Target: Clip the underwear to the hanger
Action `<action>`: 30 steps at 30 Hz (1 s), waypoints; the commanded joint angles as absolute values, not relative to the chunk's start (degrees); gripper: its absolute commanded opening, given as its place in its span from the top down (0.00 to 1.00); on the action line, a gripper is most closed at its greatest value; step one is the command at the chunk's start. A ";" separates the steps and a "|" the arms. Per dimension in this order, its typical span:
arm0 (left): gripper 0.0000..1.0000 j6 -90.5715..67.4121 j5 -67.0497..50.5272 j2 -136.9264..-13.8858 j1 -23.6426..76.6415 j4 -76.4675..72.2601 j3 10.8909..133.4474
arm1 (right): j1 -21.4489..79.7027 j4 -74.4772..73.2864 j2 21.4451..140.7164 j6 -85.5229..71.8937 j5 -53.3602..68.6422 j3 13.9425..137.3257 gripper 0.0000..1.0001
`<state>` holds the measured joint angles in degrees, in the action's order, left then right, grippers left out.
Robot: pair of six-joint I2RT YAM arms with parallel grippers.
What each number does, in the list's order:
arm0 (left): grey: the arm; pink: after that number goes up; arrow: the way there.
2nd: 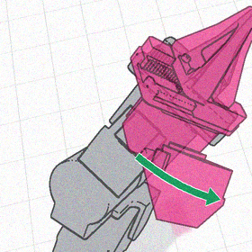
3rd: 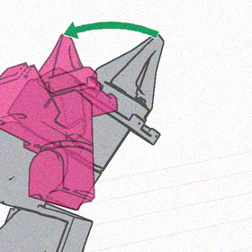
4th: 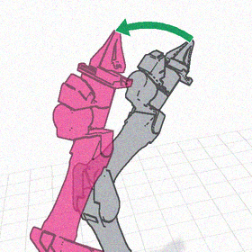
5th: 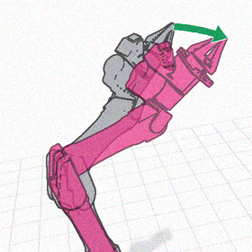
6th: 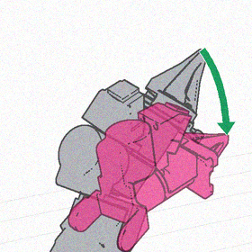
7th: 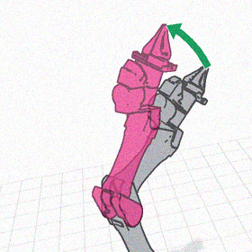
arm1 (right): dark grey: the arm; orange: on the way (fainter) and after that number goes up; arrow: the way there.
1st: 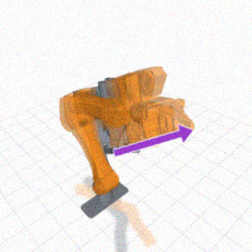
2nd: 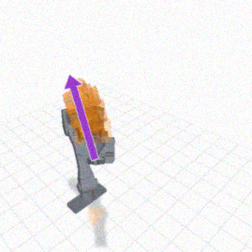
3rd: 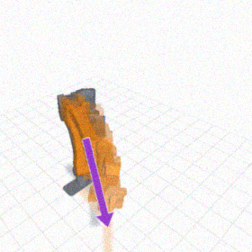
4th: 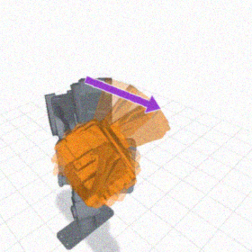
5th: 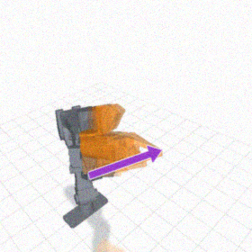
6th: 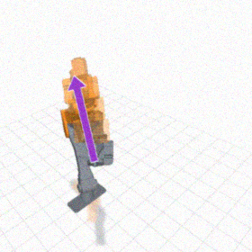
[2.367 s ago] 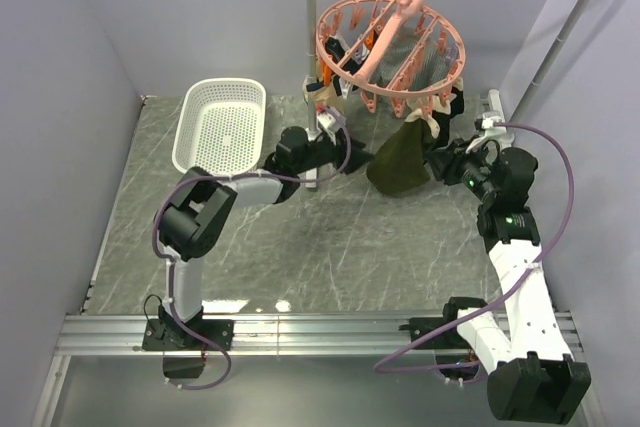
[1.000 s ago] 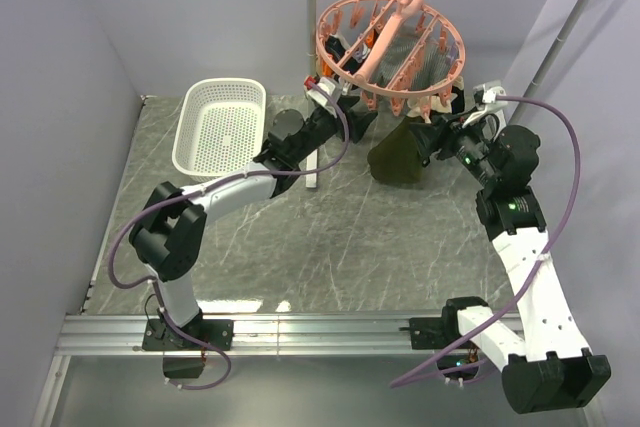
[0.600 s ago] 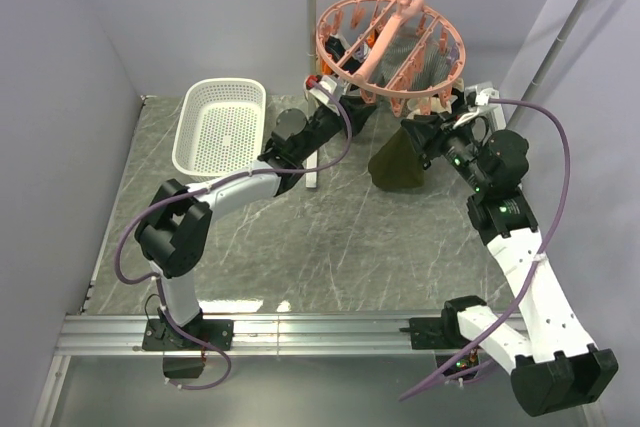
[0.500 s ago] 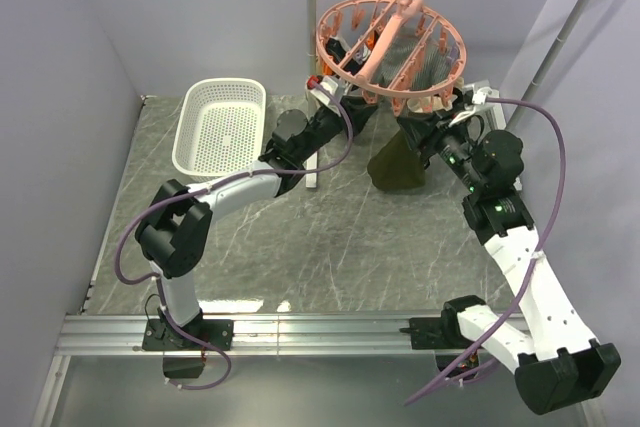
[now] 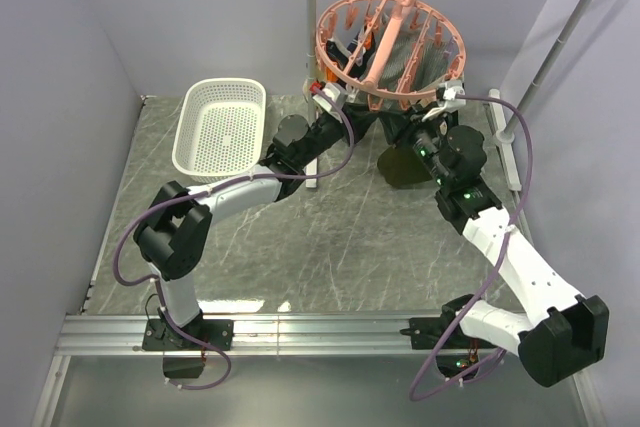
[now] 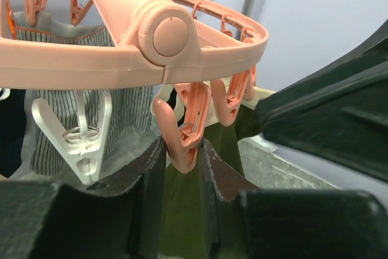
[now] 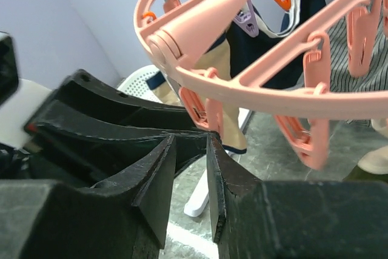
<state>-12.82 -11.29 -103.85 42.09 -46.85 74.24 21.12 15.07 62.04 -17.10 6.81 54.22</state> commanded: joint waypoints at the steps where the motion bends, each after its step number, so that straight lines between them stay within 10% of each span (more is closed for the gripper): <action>1: 0.82 -13.18 -13.62 -100.46 42.71 -49.57 74.00 | 21.80 21.27 62.14 -17.23 4.40 53.44 0.66; 30: 0.82 -20.84 -23.29 -100.81 41.22 -48.61 74.79 | 13.71 20.04 59.06 -17.57 19.78 52.81 0.60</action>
